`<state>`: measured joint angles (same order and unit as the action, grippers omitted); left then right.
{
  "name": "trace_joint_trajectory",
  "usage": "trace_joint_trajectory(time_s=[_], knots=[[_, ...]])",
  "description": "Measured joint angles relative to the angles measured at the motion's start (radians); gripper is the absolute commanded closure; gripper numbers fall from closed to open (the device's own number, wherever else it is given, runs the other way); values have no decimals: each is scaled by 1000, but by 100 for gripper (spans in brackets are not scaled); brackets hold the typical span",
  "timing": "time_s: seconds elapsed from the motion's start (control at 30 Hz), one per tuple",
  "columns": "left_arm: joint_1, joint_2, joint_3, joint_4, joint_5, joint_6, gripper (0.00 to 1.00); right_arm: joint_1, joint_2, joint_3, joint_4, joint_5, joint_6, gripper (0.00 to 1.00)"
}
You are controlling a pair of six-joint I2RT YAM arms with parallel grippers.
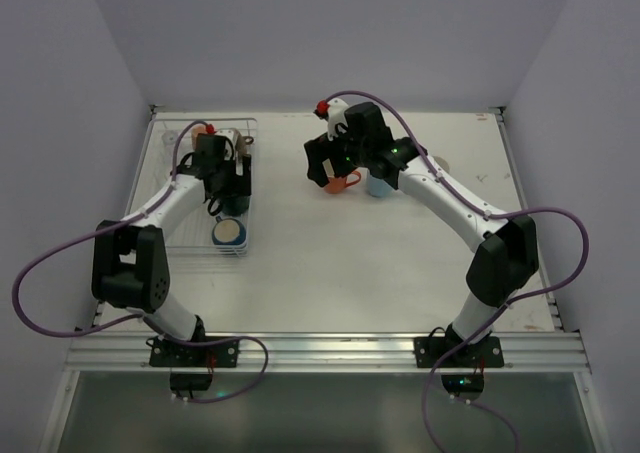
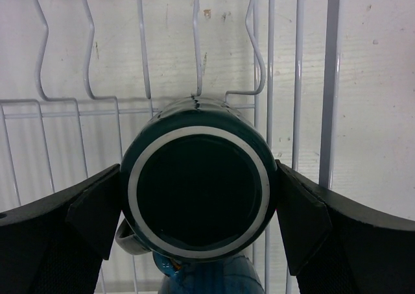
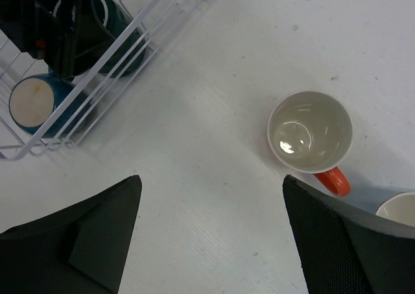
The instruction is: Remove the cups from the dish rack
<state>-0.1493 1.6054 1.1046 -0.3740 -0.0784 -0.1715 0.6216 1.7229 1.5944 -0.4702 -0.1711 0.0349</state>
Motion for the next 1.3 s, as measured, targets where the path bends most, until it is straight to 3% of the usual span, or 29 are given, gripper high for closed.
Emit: trace_joint_trajectory(time_s=[0.07, 0.1, 0.17, 0.2, 0.3, 0.4, 0.57, 0.77, 1.0, 1.3], knots=[[-3, 2, 2, -2, -7, 0, 10, 0, 0, 0, 0, -4, 0, 7], [-4, 2, 3, -2, -11, -1, 19, 0, -1, 0, 0, -5, 2, 7], [-5, 1, 3, -3, -19, -3, 27, 0, -4, -3, 2, -9, 5, 6], [-5, -3, 3, -4, -22, -1, 42, 0, -5, -5, 5, -14, 8, 6], [-5, -21, -3, -12, -40, -1, 58, 0, -13, -15, 21, -52, 29, 6], [-4, -76, -24, -29, -57, -3, 67, 0, -39, -51, 63, -106, 78, 6], [-4, -261, -39, -69, -75, -31, 71, 0, -150, -193, 239, -243, 246, 7], [-3, -494, -39, -68, -13, -100, 73, 0, -260, -420, 612, -403, 524, 11], [-3, -734, -200, 147, 345, -361, 74, 0, -243, -602, 1079, -507, 865, 15], [-3, -802, -416, 431, 578, -647, 74, 7, -204, -604, 1297, -539, 1007, 18]])
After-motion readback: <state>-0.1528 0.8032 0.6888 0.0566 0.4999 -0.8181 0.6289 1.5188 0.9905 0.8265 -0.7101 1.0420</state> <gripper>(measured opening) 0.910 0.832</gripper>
